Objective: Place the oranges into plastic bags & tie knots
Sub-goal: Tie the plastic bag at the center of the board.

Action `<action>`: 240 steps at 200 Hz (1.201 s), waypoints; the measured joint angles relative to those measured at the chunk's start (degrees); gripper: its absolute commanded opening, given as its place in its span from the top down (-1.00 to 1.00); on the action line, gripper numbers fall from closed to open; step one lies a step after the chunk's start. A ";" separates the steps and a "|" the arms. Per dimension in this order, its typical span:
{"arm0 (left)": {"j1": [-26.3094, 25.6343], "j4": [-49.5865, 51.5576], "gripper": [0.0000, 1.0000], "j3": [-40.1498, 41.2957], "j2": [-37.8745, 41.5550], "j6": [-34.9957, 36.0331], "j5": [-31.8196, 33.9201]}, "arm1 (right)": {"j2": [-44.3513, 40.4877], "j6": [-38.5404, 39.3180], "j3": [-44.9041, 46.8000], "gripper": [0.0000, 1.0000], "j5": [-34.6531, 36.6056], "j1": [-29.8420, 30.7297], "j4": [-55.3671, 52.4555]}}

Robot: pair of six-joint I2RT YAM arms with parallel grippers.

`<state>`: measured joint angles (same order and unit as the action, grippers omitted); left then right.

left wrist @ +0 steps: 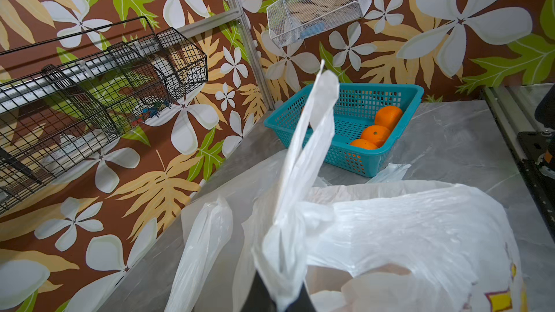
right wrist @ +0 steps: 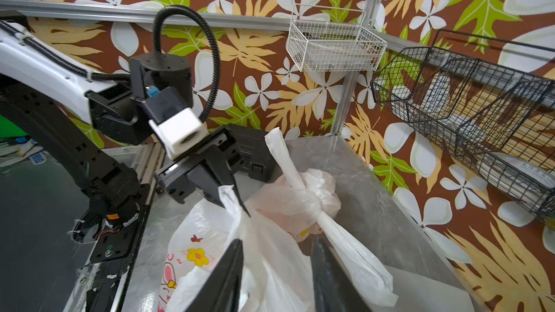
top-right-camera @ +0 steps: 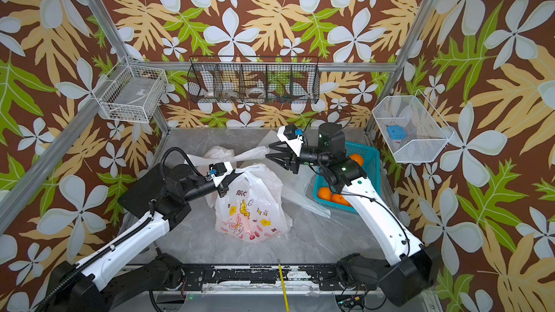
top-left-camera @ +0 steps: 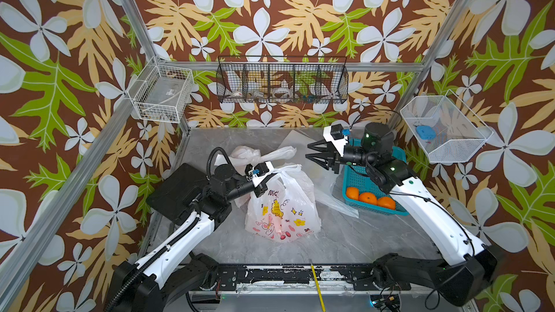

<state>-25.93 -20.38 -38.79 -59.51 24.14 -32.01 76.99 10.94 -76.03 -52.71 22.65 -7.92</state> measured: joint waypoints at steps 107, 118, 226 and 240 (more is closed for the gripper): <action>0.00 -0.46 1.00 0.72 0.35 3.61 -0.37 | 10.32 3.15 -0.02 -0.23 -3.85 8.26 -8.63; 0.00 -0.46 1.00 0.72 0.39 4.28 -0.37 | 10.23 3.04 0.79 -0.23 -3.72 9.33 -8.70; 0.00 -0.63 1.00 1.75 1.86 5.57 -2.56 | 14.73 -0.35 0.15 0.18 0.31 12.70 -6.23; 0.00 -0.61 1.00 1.79 2.08 5.55 -2.54 | 15.39 -0.33 0.07 0.26 0.63 13.00 -6.27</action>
<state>-25.93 -20.99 -36.99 -57.43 29.69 -34.54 92.38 10.61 -75.96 -52.07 35.66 -14.20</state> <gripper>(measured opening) 0.049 0.397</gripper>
